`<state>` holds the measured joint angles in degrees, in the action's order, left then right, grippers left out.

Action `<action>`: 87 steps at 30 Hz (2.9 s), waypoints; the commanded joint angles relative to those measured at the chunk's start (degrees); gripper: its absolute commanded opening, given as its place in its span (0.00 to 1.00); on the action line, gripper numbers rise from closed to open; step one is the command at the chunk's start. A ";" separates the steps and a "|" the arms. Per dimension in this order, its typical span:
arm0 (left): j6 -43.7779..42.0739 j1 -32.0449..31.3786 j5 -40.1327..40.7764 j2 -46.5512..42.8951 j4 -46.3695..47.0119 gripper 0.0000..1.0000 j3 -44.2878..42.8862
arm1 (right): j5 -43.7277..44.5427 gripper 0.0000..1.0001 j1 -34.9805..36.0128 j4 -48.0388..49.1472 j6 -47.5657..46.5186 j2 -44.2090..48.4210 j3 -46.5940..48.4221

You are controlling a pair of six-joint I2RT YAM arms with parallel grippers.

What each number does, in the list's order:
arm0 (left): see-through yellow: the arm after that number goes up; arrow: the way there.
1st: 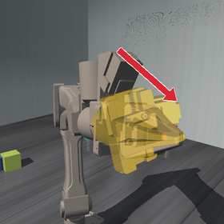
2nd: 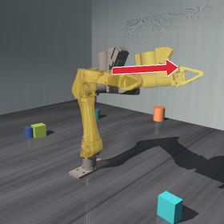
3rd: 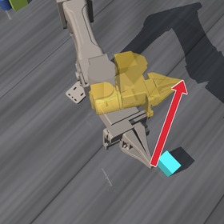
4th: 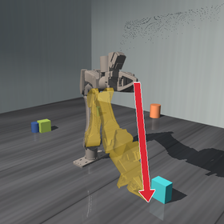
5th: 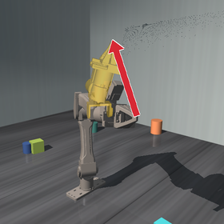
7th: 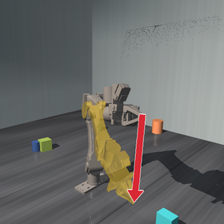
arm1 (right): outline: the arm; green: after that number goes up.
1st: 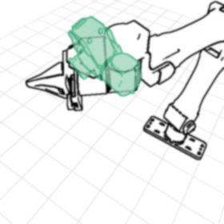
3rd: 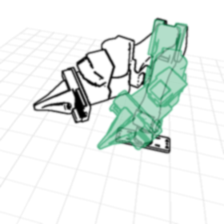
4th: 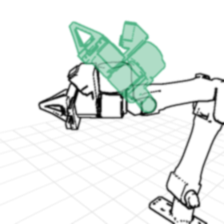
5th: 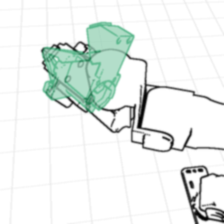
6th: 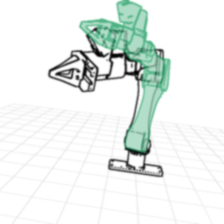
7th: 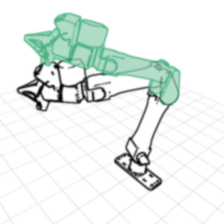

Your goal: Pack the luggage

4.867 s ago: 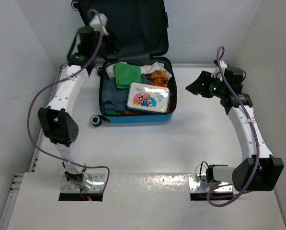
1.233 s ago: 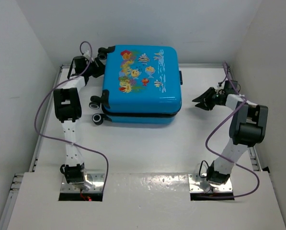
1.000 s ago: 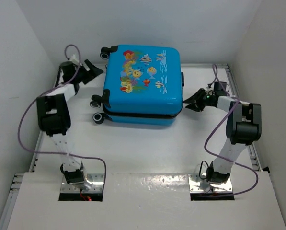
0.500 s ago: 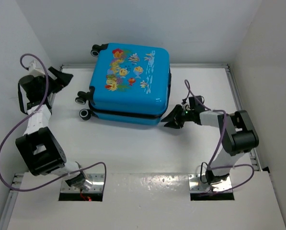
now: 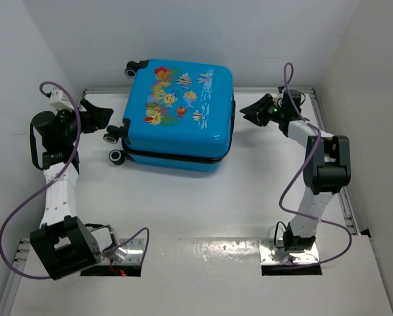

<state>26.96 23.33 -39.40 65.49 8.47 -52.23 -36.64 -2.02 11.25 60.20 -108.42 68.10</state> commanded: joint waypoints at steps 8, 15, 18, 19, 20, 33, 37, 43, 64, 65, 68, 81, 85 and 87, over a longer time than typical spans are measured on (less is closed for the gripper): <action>-2.01 -0.57 3.36 -2.04 -2.58 0.87 0.37 | 2.19 0.37 1.14 5.27 0.35 -9.87 5.99; -0.42 -0.57 3.97 -0.89 -3.11 0.87 -0.16 | -1.05 0.37 1.49 8.79 3.16 -14.71 9.25; -1.55 -0.57 4.50 -0.37 -3.64 0.87 -0.16 | -3.69 0.38 1.58 12.38 5.27 -15.50 8.29; -1.56 -0.57 4.50 0.15 -4.24 0.87 -0.16 | -3.96 0.38 1.58 12.83 5.88 -15.77 7.76; -1.56 -0.57 5.03 0.16 -4.25 0.87 -0.16 | -4.66 0.38 1.50 13.27 6.58 -15.86 7.75; 0.11 -2.15 6.61 2.53 -4.25 0.87 -0.16 | -9.23 0.38 1.49 18.37 9.57 -21.12 9.34; 0.63 -2.15 6.09 3.14 -4.95 0.87 -0.68 | -10.99 0.38 3.16 22.57 12.21 -24.11 10.04; 1.16 -2.15 5.56 3.15 -4.95 0.87 -0.16 | -15.90 0.37 3.95 34.53 21.95 -28.15 10.30; 1.95 5.92 8.20 -4.57 -13.81 0.87 4.84 | -21.89 0.00 2.72 52.23 19.64 -10.97 -16.55; 1.96 6.81 8.20 -5.20 -15.05 0.87 4.85 | -21.89 0.00 2.72 50.99 18.21 -7.54 -20.51; 2.65 10.14 8.20 -8.26 -18.39 0.87 5.56 | -21.28 0.00 3.60 47.65 12.51 1.06 -30.33; 5.64 15.00 17.25 -6.18 -41.69 0.83 5.46 | -15.23 0.08 0.20 -5.25 -23.36 37.63 -41.92; 9.94 10.16 18.39 -1.61 -39.42 0.82 8.54 | -11.44 0.21 -8.94 -9.22 -23.82 41.80 -37.34; 11.44 7.88 19.09 0.06 -36.96 0.82 9.68 | -11.69 0.21 -12.38 -7.39 -22.33 40.75 -34.01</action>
<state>34.28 34.11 -21.87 63.81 -29.65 -44.27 -49.43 -10.66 6.22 42.48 -67.64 29.02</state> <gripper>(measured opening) 0.818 0.211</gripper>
